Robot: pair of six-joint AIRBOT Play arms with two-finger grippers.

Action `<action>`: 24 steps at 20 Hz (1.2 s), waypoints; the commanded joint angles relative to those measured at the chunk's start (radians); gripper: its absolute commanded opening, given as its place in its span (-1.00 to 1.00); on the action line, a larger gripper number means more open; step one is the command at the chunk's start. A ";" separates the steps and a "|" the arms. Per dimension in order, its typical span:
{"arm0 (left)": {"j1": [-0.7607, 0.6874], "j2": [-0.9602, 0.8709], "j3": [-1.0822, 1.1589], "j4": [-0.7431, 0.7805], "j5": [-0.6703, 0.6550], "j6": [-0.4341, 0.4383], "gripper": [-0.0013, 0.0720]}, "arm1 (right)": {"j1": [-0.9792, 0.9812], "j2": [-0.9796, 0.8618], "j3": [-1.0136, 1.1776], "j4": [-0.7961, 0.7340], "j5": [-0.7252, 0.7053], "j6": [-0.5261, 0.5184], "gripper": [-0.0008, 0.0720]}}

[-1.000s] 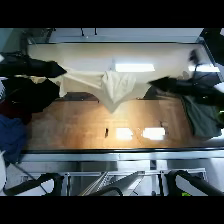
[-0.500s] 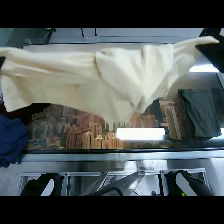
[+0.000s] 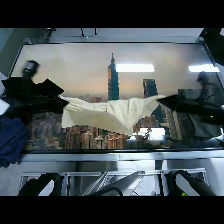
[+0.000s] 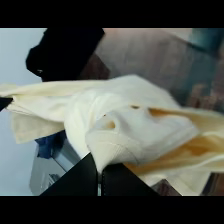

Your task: Fold the shirts.

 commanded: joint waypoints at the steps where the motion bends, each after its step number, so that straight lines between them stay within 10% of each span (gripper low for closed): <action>1: -0.041 -0.215 -0.072 -0.013 0.098 0.071 -0.92 | 0.042 -0.115 -0.176 0.001 -0.140 -0.137 -0.88; 3: -0.039 -0.322 -0.036 -0.011 0.107 0.071 -0.92 | 0.007 -0.175 -0.121 -0.001 -0.144 -0.187 0.01; 7: -0.026 -0.461 0.089 -0.011 0.059 0.071 -0.92 | -0.115 -0.195 0.103 -0.105 -0.115 -0.145 0.51; 13: -0.026 -0.565 0.192 -0.021 -0.009 0.071 -0.92 | 0.099 -0.126 0.041 -0.175 0.081 0.027 0.39; 20: -0.022 -0.566 0.192 -0.021 -0.035 0.071 -0.92 | 0.592 -0.203 -0.144 -0.235 -0.412 0.117 0.41; 24: -0.022 -0.566 0.192 -0.021 -0.050 0.072 -0.92 | 0.605 -0.335 -0.099 -0.222 -0.440 0.097 0.41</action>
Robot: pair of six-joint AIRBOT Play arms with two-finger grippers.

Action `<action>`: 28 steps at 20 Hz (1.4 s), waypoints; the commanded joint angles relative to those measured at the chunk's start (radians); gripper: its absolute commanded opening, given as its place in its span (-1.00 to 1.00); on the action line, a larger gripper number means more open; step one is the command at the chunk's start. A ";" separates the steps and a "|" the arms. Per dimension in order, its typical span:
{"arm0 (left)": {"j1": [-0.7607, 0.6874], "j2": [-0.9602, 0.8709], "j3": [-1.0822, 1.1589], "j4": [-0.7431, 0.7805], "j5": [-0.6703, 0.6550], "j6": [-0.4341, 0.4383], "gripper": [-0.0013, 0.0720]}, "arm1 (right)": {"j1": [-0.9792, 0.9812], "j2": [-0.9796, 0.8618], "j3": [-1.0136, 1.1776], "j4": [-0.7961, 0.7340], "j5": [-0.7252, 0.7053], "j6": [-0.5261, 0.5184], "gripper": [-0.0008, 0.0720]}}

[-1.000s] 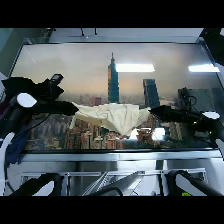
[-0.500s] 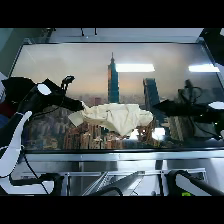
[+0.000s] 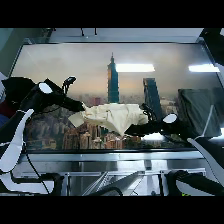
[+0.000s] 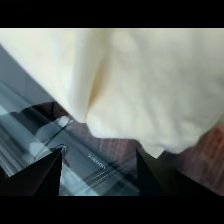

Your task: Fold the shirts.

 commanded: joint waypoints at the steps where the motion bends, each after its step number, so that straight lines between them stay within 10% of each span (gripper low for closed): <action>1: 0.001 -0.001 0.001 0.000 -0.019 0.000 -0.92 | 0.046 -0.088 0.032 0.025 -0.074 -0.030 0.41; 6: 0.001 -0.001 0.001 0.000 -0.034 0.007 -0.92 | 0.043 -0.082 0.114 0.102 -0.093 -0.100 -0.09; 9: 0.001 -0.001 0.001 -0.001 -0.035 0.007 -0.92 | 0.043 -0.079 0.131 0.158 -0.091 -0.111 -0.91; 23: 0.001 -0.001 0.001 0.000 -0.060 0.017 -0.92 | -0.457 -0.265 0.628 0.213 -0.294 -0.218 -0.89; 26: 0.001 -0.001 0.001 0.000 -0.060 0.017 -0.92 | -0.489 -0.377 0.628 0.215 -0.202 -0.219 0.13; 28: 0.001 -0.001 0.001 -0.001 -0.060 0.017 -0.92 | -0.489 -0.383 0.628 0.215 -0.144 -0.264 0.13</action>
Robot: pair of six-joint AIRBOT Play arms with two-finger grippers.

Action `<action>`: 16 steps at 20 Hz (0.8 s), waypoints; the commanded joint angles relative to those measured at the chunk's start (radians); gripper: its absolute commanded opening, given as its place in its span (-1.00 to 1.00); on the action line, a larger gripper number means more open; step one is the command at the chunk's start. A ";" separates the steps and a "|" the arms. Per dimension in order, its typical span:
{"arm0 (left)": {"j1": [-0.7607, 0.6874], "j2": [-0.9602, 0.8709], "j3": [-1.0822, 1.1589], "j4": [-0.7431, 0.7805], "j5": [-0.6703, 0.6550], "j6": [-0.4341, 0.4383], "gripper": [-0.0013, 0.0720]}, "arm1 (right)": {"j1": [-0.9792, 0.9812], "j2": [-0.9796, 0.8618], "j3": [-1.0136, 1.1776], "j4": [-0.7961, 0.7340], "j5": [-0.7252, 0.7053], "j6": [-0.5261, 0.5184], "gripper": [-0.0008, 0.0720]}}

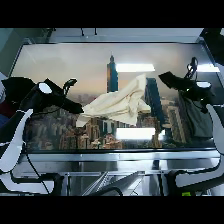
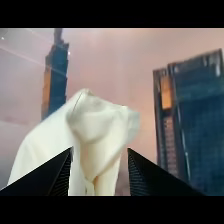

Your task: Fold the shirts.

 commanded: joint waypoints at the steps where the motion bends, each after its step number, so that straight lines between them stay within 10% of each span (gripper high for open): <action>1: 0.000 0.000 0.001 -0.004 0.002 0.000 -0.92 | -0.027 -0.042 0.007 -0.002 0.093 -0.069 0.14; 4: 0.000 0.000 0.001 -0.004 0.002 0.000 -0.92 | -0.058 0.016 0.007 -0.045 0.290 -0.072 0.53; 9: 0.000 -0.001 0.001 -0.004 0.003 0.000 -0.92 | 0.003 0.101 -0.077 -0.322 0.622 0.175 0.40; 16: 0.000 -0.001 0.001 -0.004 0.000 0.000 -0.92 | 0.245 0.089 -0.273 -0.301 0.364 0.140 0.41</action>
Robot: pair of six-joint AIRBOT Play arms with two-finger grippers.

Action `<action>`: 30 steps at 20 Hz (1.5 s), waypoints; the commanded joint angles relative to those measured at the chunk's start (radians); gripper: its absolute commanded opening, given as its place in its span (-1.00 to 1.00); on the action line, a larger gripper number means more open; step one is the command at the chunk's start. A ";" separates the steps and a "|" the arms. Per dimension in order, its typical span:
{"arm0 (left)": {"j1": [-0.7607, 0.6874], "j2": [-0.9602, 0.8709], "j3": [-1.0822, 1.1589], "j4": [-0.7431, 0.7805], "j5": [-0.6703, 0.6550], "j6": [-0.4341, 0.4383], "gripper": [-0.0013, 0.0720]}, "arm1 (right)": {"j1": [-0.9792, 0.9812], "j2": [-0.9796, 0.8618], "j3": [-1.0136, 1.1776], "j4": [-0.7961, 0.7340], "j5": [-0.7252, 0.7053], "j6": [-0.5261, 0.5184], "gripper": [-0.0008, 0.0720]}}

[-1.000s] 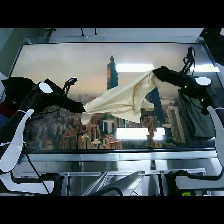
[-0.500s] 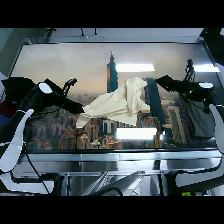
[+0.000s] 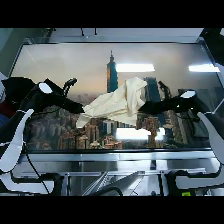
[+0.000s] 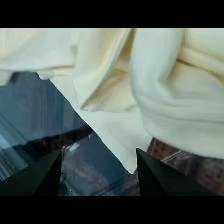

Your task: Fold the shirts.

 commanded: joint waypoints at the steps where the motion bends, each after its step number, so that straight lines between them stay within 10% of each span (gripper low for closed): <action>1: 0.000 -0.001 0.001 0.000 -0.002 0.000 -0.92 | 0.118 -0.018 -0.045 0.009 -0.163 -0.008 0.41; 12: -0.001 -0.001 0.001 0.000 -0.009 0.000 -0.92 | 0.164 -0.088 -0.041 0.233 -0.473 -0.136 0.40; 14: -0.001 -0.001 0.001 0.000 -0.009 0.000 -0.92 | 0.164 -0.097 -0.040 0.233 -0.475 -0.136 -0.49; 16: -0.001 0.000 0.002 -0.002 -0.004 0.000 -0.92 | 0.165 -0.090 -0.040 0.286 -0.436 -0.145 -0.91; 23: 0.109 0.364 0.360 -0.055 -0.139 -0.025 -0.93 | -0.016 0.322 0.332 0.438 -0.073 -0.229 -0.92; 30: 0.383 0.579 0.749 -0.054 -0.185 -0.082 -0.93 | -0.171 0.584 0.555 0.108 -0.096 -0.037 -0.92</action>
